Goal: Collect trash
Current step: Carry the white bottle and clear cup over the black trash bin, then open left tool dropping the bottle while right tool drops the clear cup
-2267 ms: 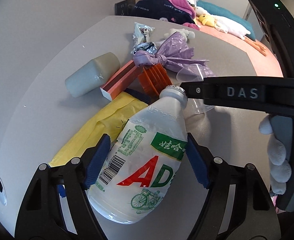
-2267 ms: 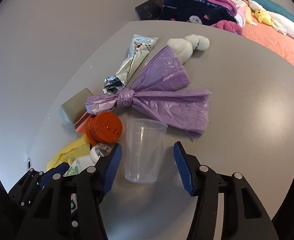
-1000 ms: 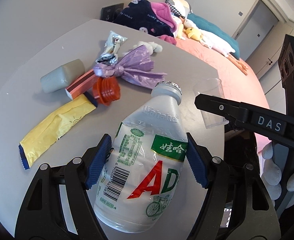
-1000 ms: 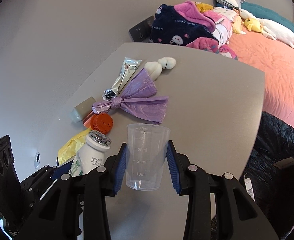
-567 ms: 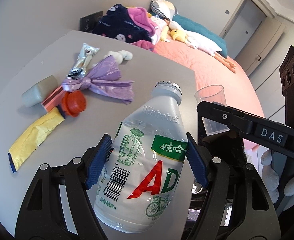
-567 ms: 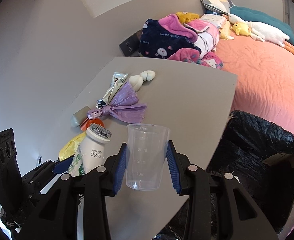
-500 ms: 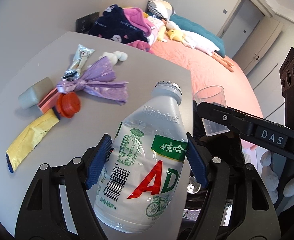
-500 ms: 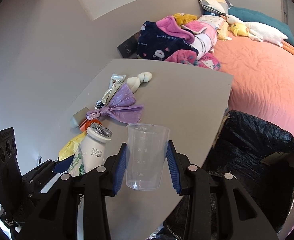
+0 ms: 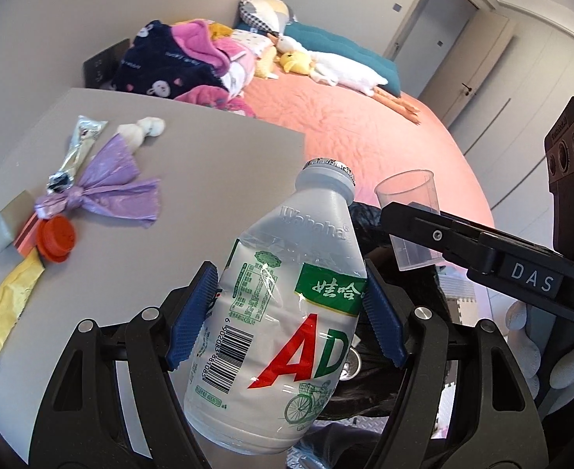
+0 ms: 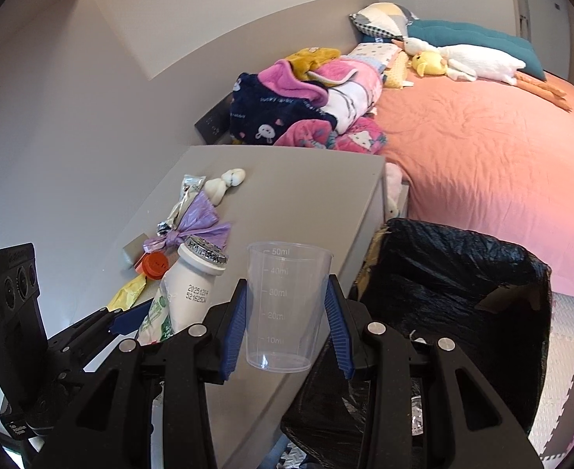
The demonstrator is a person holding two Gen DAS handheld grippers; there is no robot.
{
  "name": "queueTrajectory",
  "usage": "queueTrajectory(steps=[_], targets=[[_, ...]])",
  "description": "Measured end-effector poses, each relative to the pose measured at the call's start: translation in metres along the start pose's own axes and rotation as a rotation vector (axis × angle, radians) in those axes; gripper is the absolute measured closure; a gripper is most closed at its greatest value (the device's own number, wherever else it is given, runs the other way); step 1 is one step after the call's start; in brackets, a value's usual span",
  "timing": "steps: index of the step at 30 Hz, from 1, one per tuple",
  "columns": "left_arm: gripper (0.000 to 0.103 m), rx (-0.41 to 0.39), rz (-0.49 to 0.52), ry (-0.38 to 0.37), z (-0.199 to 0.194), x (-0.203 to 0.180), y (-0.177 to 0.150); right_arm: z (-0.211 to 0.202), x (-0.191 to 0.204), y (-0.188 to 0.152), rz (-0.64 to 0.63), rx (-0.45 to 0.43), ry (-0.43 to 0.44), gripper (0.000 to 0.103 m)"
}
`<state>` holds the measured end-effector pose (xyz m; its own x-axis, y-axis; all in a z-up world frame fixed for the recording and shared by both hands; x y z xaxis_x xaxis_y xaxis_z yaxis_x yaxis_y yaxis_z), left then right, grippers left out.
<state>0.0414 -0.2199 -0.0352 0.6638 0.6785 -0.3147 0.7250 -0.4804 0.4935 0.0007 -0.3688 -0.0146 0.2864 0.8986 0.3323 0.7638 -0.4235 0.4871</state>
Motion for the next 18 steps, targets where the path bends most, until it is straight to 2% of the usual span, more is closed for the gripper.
queueTrajectory(steps=[18], targets=[[0.031,0.059,0.162,-0.099,0.031,-0.074,0.006,-0.052,-0.076,-0.018,0.145,-0.081,-0.071,0.062]])
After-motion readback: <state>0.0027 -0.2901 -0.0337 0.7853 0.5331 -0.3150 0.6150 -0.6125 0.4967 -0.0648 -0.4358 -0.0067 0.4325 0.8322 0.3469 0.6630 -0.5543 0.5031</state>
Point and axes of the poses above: each gripper's, at about its wrist camera, not at the fingertips, and z roughly the way its jaws point, x to its left, y to its top, the point moved 3 cm from there along z, roughly the way its jaws point, and after that the axes turned 6 degrees about x, right-handed, at the moved point
